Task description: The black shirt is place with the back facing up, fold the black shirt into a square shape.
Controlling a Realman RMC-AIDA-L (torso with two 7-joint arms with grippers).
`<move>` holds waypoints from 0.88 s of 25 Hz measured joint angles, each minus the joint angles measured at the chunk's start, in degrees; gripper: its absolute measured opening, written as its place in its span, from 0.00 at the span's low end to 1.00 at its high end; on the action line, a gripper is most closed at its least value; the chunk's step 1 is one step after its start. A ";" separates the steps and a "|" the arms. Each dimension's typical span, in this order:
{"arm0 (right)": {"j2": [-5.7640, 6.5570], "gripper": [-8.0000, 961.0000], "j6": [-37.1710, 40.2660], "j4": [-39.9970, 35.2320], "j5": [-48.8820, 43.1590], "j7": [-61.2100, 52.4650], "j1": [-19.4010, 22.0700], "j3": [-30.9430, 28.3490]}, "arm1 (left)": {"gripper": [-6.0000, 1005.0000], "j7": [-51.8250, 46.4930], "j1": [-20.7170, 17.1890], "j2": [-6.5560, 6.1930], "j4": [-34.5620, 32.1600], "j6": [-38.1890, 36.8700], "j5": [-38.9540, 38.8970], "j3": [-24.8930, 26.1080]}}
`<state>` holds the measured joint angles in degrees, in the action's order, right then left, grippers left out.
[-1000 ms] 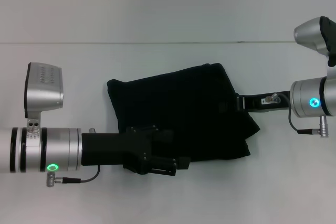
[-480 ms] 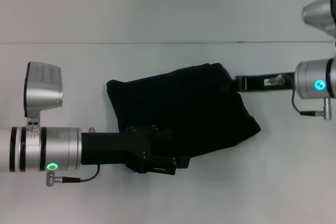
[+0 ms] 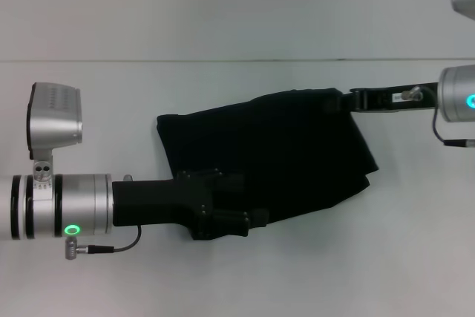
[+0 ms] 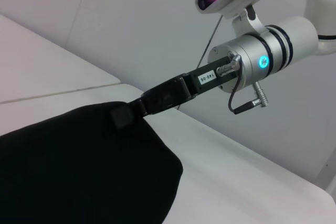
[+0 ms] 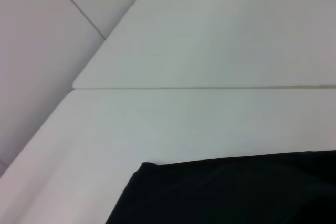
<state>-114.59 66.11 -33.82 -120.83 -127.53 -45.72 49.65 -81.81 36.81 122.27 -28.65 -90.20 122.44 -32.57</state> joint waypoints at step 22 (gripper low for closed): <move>2.07 0.32 -1.01 2.07 0.77 2.77 4.54 -5.14 | 0.94 -12.83 1.11 -0.92 0.00 12.58 -5.80 6.09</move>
<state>-112.52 65.10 -31.76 -120.06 -124.76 -41.17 44.51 -94.64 37.91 121.34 -28.65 -77.62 116.65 -26.48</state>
